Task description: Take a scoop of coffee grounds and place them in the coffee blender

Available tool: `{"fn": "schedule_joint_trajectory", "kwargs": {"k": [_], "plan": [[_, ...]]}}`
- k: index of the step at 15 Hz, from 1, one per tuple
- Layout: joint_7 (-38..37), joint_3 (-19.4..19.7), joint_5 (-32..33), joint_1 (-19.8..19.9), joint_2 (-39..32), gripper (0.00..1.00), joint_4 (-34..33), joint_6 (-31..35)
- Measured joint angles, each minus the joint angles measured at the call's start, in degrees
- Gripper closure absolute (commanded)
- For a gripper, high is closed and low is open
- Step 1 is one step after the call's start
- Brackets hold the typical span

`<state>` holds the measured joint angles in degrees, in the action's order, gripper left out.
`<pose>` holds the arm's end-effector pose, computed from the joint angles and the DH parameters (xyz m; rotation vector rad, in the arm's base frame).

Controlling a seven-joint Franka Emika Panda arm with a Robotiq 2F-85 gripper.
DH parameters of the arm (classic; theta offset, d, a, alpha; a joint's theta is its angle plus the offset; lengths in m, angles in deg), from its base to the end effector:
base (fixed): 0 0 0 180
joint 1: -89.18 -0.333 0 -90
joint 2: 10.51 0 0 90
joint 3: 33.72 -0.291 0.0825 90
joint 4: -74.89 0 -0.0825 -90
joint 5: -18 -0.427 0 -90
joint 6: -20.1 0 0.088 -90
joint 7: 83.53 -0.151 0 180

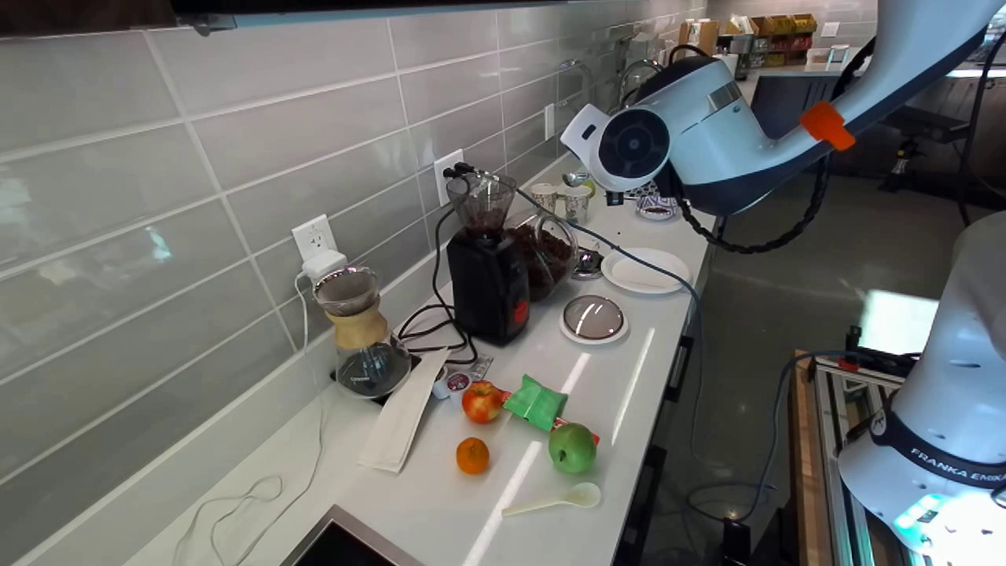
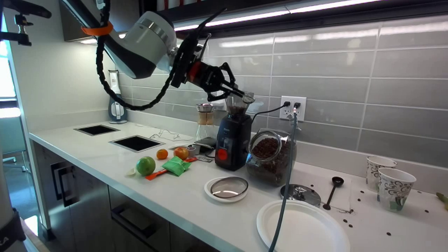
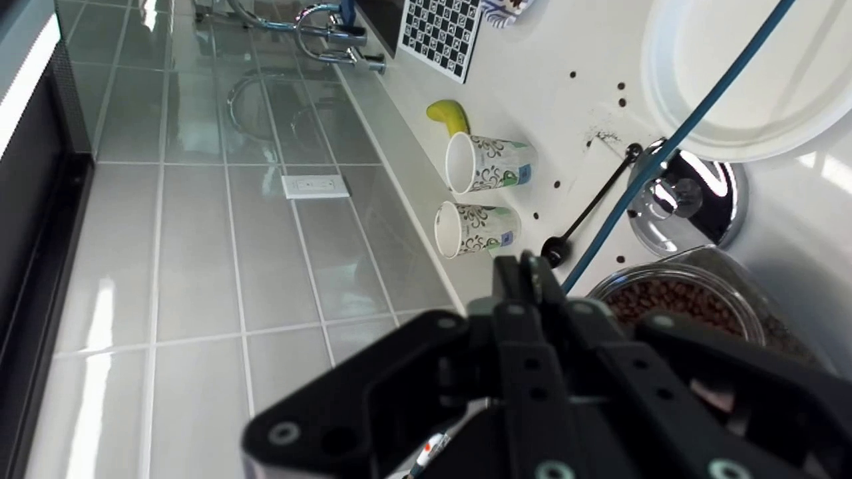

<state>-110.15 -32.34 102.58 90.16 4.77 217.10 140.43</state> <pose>0.5067 -0.1061 0.3463 1.9139 0.4160 0.1819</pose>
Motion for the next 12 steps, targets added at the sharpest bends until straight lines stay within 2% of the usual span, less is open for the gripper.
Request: {"fn": "schedule_joint_trajectory", "kwargs": {"k": [4, 7, 8, 12], "plan": [[-1.7, -0.2, 4.5, -0.9, 0.7, 0.99, -0.2, 0.4], [-4.2, -0.2, 8.2, -1.4, 0.8, 0.99, -0.7, 3.7], [-5.3, -0.2, 9.2, -1.5, 0.8, 0.96, -0.9, 5.1], [-7.2, -0.1, 10.2, -1.6, 0.5, 0.96, -1.5, 6.7]]}}
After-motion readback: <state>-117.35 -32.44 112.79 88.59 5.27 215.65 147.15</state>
